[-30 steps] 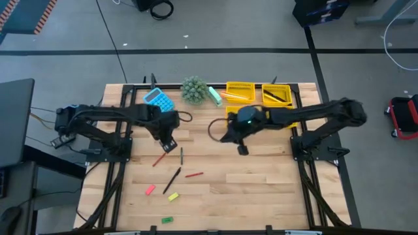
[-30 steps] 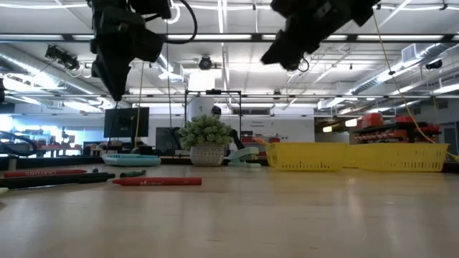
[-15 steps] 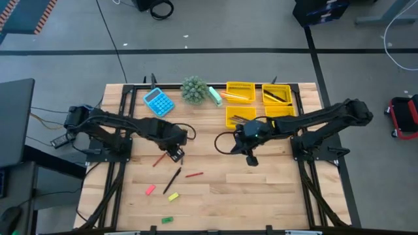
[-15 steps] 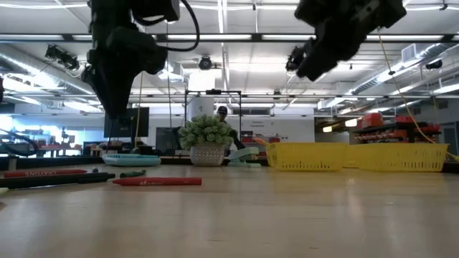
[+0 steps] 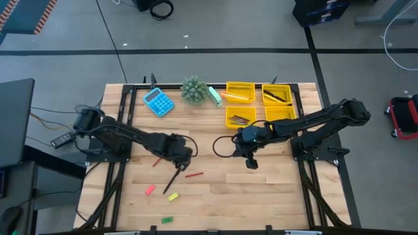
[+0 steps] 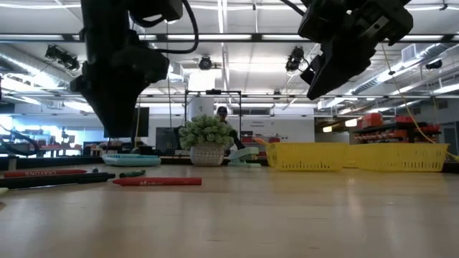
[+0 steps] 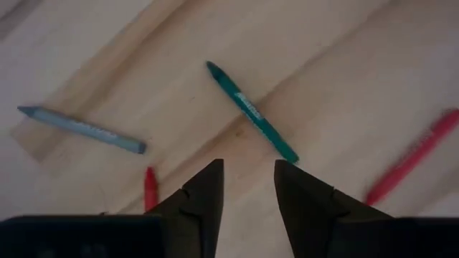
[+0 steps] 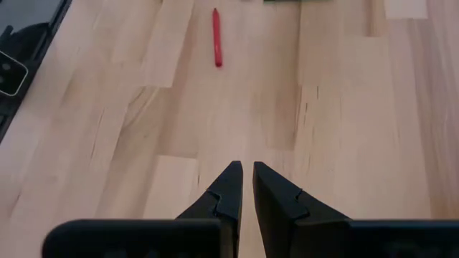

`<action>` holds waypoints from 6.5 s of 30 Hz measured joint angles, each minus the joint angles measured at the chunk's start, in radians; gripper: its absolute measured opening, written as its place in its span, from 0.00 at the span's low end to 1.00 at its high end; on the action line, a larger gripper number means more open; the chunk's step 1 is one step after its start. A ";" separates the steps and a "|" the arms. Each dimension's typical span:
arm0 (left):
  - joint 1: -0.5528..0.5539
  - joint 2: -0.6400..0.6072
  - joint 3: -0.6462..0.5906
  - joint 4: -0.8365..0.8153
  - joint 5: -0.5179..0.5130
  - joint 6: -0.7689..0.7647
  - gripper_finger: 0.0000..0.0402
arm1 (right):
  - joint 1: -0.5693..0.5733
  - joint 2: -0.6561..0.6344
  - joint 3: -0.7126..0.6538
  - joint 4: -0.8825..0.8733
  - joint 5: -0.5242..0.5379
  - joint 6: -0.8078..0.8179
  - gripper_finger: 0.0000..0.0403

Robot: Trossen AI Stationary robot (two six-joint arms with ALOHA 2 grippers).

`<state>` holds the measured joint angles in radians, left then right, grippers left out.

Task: Sort crayons/erasers/pens/pencils in bins
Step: Put the black pen into the top right yellow bin

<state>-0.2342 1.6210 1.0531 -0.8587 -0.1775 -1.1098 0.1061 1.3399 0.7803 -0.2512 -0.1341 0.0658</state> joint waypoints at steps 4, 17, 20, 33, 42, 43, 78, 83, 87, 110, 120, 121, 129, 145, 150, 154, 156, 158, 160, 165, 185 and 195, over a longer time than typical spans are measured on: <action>-0.012 0.018 0.000 0.069 0.003 -0.035 0.34 | 0.002 0.000 0.000 -0.002 -0.001 -0.019 0.10; -0.122 0.033 0.001 0.115 0.037 -0.209 0.28 | 0.002 0.000 0.000 -0.048 -0.032 -0.092 0.17; -0.142 0.061 0.001 0.125 0.021 -0.217 0.27 | 0.002 0.000 0.000 -0.047 -0.032 -0.093 0.17; -0.170 0.097 0.000 0.152 0.021 -0.244 0.25 | 0.002 -0.001 0.000 -0.038 -0.032 -0.151 0.16; -0.169 0.097 0.000 0.196 0.021 -0.261 0.21 | 0.002 -0.001 0.000 -0.077 -0.054 -0.222 0.17; -0.169 0.097 0.000 0.188 0.021 -0.260 0.20 | 0.002 -0.001 0.000 -0.077 -0.055 -0.229 0.17; -0.154 0.176 0.001 0.152 0.051 -0.239 0.33 | 0.002 -0.001 -0.034 -0.075 -0.055 -0.297 0.16; -0.140 0.185 0.002 0.135 0.055 -0.231 0.35 | 0.002 -0.001 -0.034 -0.075 -0.055 -0.296 0.16; -0.134 0.190 0.003 0.128 0.053 -0.229 0.32 | 0.002 -0.001 -0.034 -0.078 -0.055 -0.296 0.16; -0.121 0.168 0.008 0.087 0.075 -0.168 0.12 | 0.001 -0.001 -0.025 -0.121 -0.054 -0.271 0.16; -0.032 0.155 0.074 0.031 0.068 0.044 0.10 | 0.001 -0.055 -0.002 -0.172 0.028 -0.254 0.16; -0.017 0.155 0.088 0.010 0.067 0.076 0.10 | 0.001 -0.070 -0.002 -0.183 0.050 -0.246 0.16; 0.118 0.153 0.258 0.002 -0.038 0.434 0.08 | 0.001 -0.211 -0.002 -0.327 0.134 -0.019 0.16; 0.308 0.153 0.434 0.231 -0.013 1.005 0.04 | 0.001 -0.394 -0.001 -0.633 0.293 0.245 0.16; 0.354 0.152 0.435 0.177 0.067 1.108 0.04 | 0.001 -0.369 -0.001 -0.563 0.344 0.266 0.16; 0.396 0.151 0.435 0.176 0.070 1.236 0.03 | 0.001 -0.305 -0.001 -0.371 0.352 0.144 0.16; 0.420 0.147 0.422 0.210 0.083 1.301 0.03 | -0.005 -0.255 -0.001 -0.266 0.351 0.088 0.16; 0.448 0.140 0.379 0.249 0.129 1.369 0.02 | -0.019 -0.201 -0.001 -0.197 0.345 0.047 0.16; 0.487 0.130 0.305 0.309 0.155 1.405 0.03 | -0.042 -0.146 -0.001 -0.184 0.343 0.023 0.17; 0.607 0.072 0.153 0.569 0.148 1.351 0.02 | -0.147 -0.041 -0.001 -0.162 0.341 0.006 0.26; 0.683 -0.149 -0.265 1.506 0.414 1.206 0.02 | -0.175 0.367 0.359 -0.323 0.244 -0.076 0.42; 0.675 -0.209 -0.322 1.500 0.415 1.230 0.05 | -0.169 0.544 0.391 -0.328 0.248 0.013 0.41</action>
<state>0.4408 1.4116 0.7309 0.6416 0.2375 0.1207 -0.0633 1.8839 1.1717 -0.5788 0.1140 0.0785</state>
